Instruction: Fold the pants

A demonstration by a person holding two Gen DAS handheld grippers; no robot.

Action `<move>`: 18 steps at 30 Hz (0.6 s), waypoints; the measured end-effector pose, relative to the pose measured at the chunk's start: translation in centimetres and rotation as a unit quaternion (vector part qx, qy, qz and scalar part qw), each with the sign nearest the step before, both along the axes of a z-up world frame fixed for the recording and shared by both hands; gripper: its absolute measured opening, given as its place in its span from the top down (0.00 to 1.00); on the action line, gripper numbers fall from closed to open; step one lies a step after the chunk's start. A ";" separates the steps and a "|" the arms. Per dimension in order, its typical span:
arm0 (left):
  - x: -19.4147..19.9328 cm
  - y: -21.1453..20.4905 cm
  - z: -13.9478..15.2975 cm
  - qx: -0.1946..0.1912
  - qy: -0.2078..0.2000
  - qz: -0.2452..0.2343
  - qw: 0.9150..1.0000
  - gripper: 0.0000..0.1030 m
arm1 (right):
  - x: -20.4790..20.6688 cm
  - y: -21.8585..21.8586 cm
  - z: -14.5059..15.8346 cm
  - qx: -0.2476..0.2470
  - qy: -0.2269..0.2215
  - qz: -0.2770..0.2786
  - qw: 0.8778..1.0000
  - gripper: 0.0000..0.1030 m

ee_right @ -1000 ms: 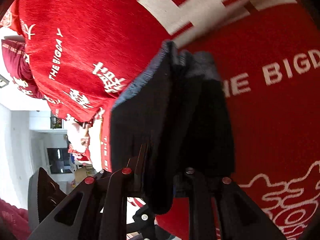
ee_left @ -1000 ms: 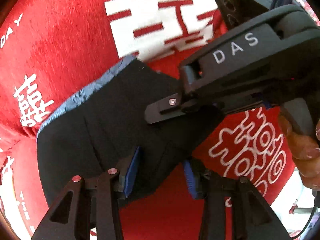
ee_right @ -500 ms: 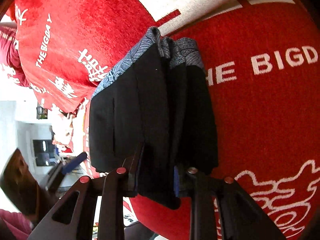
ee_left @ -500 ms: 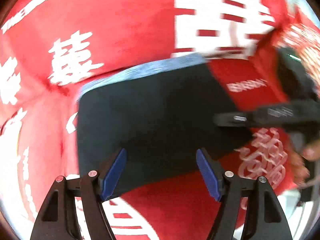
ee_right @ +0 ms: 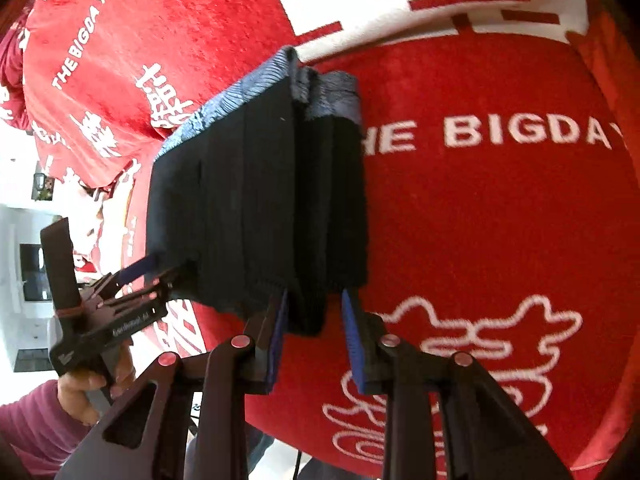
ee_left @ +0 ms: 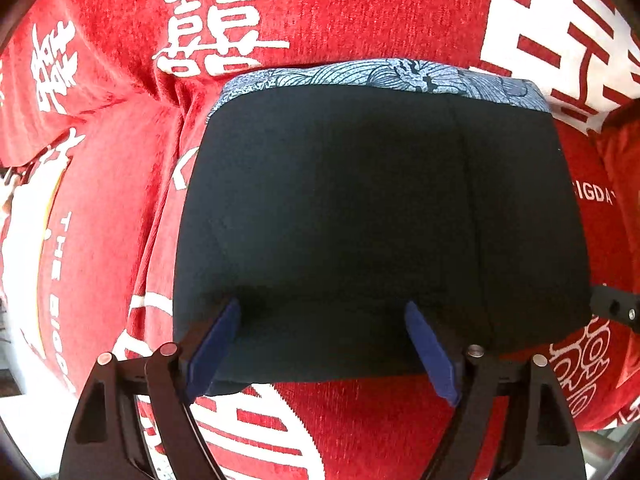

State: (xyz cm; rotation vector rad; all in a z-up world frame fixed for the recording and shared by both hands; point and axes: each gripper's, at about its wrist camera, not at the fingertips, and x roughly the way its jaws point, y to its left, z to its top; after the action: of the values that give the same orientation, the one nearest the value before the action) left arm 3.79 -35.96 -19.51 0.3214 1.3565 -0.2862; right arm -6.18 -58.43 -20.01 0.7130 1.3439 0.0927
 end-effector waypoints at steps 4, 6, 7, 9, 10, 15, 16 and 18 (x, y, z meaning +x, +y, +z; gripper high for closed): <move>0.1 0.1 0.0 0.004 0.004 0.001 1.000 0.17 | -0.7 -0.7 0.6 -0.001 0.004 -0.009 1.000 0.71; 0.2 -0.1 0.0 0.007 0.007 0.003 1.000 0.17 | -0.7 -1.1 1.1 0.003 -0.003 -0.015 1.000 0.71; 0.1 -0.2 0.1 0.008 0.007 0.002 1.000 0.17 | -0.6 -1.1 1.4 0.005 -0.008 -0.016 1.000 0.71; 0.1 -0.2 0.0 0.008 0.006 0.002 1.000 0.17 | -0.1 -1.0 2.0 0.006 -0.022 -0.016 1.000 0.71; 0.1 -0.2 0.0 0.007 0.005 0.002 1.000 0.17 | 0.2 -0.7 2.3 0.005 -0.030 -0.013 0.999 0.70; 0.3 -0.2 -0.2 0.007 0.004 0.001 1.000 0.16 | 1.8 1.4 2.8 0.005 -0.046 0.013 0.999 0.70; 0.3 -0.1 -0.3 0.009 0.002 0.002 1.000 0.11 | 1.9 1.6 2.7 0.006 -0.046 0.018 0.999 0.70; 0.5 0.2 -0.5 0.009 0.003 0.007 1.000 0.08 | 2.3 2.4 1.9 0.007 -0.039 0.027 0.999 0.67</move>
State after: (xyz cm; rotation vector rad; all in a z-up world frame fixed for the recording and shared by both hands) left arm 4.32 -35.80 -19.97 0.3260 1.3668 -0.2624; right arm -3.91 -56.04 -18.06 0.6783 1.2884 0.1708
